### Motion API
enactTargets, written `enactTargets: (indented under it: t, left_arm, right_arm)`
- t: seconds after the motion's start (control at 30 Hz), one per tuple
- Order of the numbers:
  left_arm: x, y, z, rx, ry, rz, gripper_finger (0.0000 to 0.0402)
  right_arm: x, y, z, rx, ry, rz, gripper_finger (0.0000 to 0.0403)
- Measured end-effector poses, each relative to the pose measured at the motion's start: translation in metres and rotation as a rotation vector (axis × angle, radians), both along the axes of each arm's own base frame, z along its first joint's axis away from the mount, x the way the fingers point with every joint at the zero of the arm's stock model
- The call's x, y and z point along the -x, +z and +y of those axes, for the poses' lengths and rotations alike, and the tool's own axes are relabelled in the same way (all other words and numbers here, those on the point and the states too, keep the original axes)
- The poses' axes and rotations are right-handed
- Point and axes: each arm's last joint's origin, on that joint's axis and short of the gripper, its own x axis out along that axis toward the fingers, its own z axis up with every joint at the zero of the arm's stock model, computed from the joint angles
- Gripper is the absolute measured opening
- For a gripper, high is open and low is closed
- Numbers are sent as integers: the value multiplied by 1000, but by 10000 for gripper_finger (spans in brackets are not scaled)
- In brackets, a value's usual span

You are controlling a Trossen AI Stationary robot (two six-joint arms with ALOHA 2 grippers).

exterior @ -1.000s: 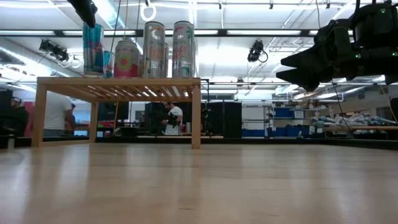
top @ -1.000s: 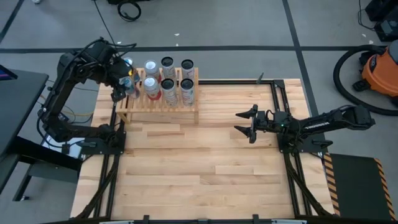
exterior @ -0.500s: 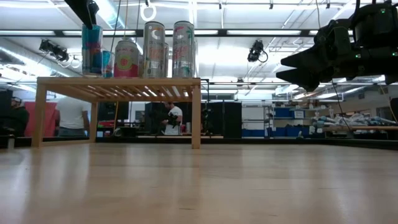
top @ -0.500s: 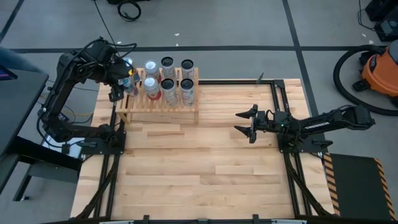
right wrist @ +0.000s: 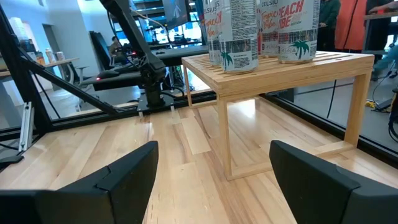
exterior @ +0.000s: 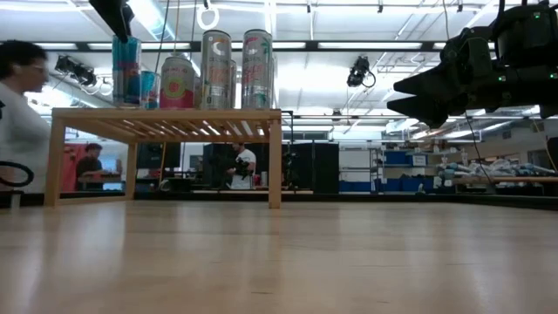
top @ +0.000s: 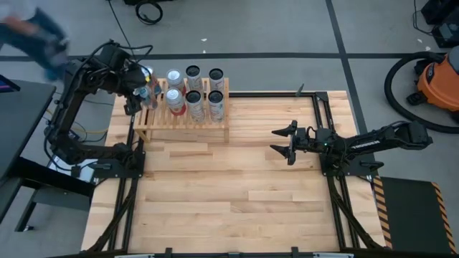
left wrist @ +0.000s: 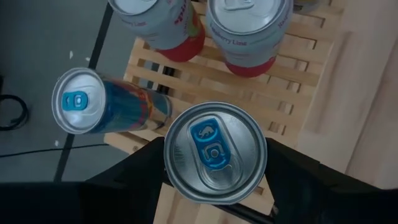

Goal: Place canned beverage on shelf
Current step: Adjust the blue soda can

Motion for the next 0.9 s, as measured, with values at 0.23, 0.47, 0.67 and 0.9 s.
enactTargets:
  t: [0.23,0.47,0.67,0.9]
  left_arm:
    - [6,0,4,22,84,-34,251]
    - [5,0,3,50,74,-74,251]
    - [3,-2,3,83,137,-105,251]
    - [-1,-29,11,148,132,-34,251]
  right_arm:
    - [0,0,0,0,0,0,317]
    - [0,0,0,0,0,0,317]
    - [0,0,0,0,0,0,317]
    - [0,0,0,0,0,0,317]
